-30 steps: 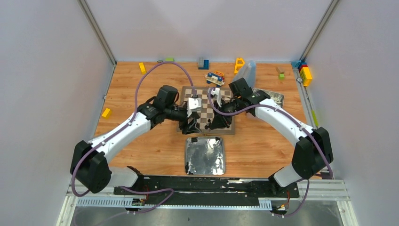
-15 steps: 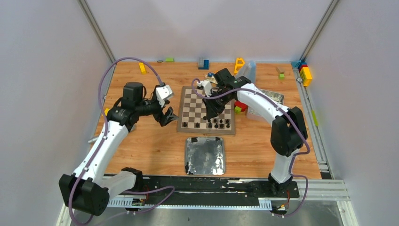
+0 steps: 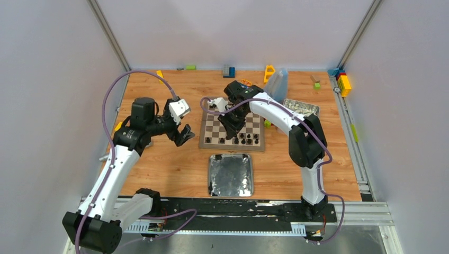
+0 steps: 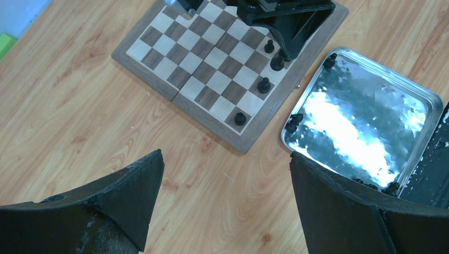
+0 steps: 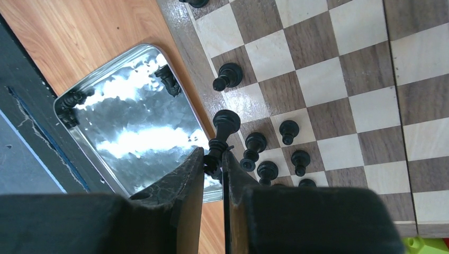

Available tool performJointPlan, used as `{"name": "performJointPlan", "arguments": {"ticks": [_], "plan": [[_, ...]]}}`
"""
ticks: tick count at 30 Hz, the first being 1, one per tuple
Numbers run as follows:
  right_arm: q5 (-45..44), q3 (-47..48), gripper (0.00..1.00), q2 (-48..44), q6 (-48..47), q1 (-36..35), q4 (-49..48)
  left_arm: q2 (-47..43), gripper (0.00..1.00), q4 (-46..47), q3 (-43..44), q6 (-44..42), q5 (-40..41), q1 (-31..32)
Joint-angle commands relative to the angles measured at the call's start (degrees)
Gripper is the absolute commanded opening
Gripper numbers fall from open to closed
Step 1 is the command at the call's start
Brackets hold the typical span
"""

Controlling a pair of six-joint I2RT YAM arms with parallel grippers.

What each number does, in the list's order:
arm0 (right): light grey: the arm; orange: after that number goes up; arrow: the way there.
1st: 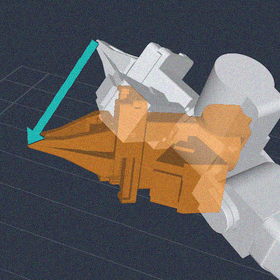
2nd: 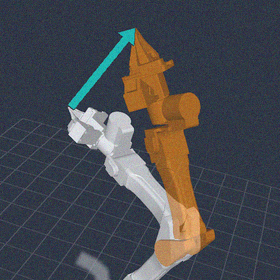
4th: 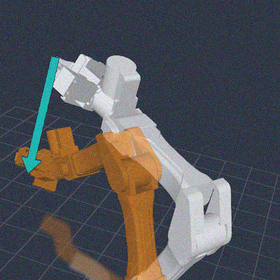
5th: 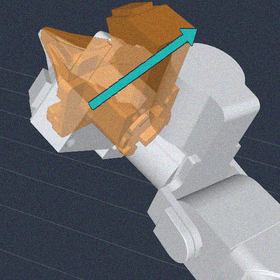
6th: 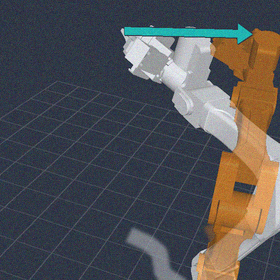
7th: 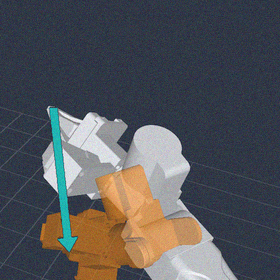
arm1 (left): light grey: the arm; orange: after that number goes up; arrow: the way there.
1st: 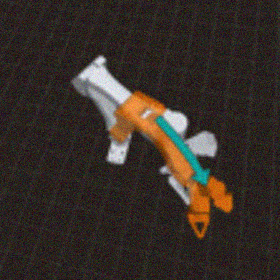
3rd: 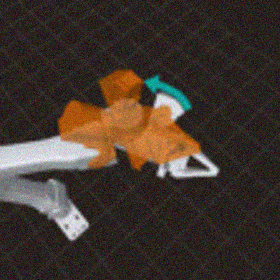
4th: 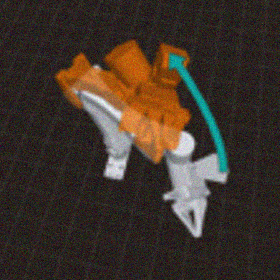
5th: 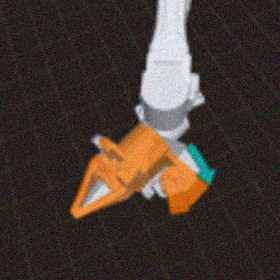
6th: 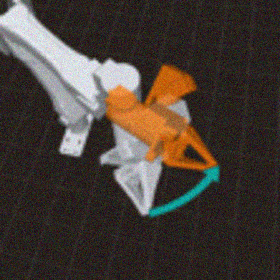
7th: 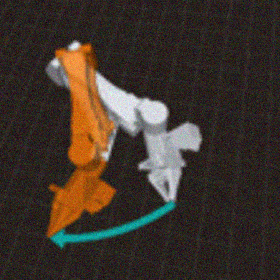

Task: Set up the chess pieces on the board
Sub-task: Place the chess piece on the chessboard.

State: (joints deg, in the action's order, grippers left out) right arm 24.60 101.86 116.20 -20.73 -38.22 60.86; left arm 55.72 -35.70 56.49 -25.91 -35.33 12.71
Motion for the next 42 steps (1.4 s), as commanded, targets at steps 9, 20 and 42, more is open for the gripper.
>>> {"name": "performJointPlan", "arguments": {"ticks": [9, 20, 42], "plan": [[-5.87, 6.91, 0.04, 5.17, -1.19, -2.46, 3.99, -0.9, 0.97, 1.28, -2.05, -0.31, 0.45, -0.49], [-7.94, 9.33, 0.05, 7.52, -1.67, -2.83, 6.28, -0.88, 0.97, 1.69, -2.41, 0.03, 0.12, -0.47], [-8.43, 10.19, 0.09, 9.49, -2.21, -3.27, 7.11, -0.97, 0.98, 1.43, -2.52, -0.13, 0.2, -0.49]]}}
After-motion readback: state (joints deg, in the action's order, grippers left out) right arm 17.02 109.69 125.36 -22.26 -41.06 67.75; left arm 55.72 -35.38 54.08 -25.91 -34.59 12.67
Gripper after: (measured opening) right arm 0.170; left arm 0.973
